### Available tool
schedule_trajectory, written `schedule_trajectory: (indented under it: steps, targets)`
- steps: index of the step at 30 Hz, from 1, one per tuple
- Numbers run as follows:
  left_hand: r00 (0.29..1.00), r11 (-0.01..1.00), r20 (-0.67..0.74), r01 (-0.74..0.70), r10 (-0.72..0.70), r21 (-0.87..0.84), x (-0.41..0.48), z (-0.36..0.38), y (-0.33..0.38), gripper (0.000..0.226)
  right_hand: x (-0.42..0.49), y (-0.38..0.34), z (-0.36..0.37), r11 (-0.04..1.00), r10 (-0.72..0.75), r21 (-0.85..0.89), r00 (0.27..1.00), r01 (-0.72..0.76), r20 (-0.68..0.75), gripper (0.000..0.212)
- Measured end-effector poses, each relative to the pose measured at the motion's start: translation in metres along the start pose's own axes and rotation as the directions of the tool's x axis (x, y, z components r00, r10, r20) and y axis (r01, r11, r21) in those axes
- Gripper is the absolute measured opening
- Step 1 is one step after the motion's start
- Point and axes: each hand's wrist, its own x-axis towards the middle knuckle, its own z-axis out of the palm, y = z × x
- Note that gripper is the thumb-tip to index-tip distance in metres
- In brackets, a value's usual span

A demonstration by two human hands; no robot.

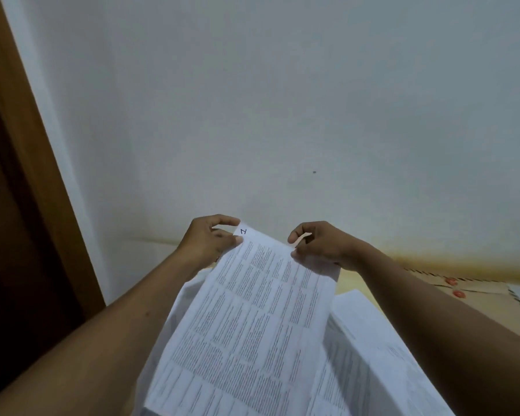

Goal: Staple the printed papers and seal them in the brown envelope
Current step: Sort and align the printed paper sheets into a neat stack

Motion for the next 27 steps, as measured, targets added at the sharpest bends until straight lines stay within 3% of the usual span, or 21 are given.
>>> schedule_trajectory:
  steps: [7,12,15,27]
  targets:
    - [0.974,0.977,0.113,0.186,-0.198,0.105,-0.015,0.013,-0.084,0.023,0.001,0.060,0.045,0.979,0.151,-0.164,0.973,-0.122,0.172,0.019]
    - [0.955,0.964,0.140,0.250,-0.260,0.086,-0.029,0.028,-0.125,0.026,0.004,0.087,0.054,0.879,-0.011,-0.475,0.997,0.044,0.073,0.026]
    - [0.958,0.962,0.129,0.240,-0.256,0.132,-0.027,0.037,-0.135,0.024,0.004,0.096,0.053,0.827,0.000,-0.559,0.994,0.060,0.107,0.034]
    - [0.967,0.966,0.122,0.204,-0.224,0.160,-0.021,0.057,-0.127,0.025,0.012,0.103,0.053,0.782,-0.002,-0.616,0.990,0.089,0.141,0.034]
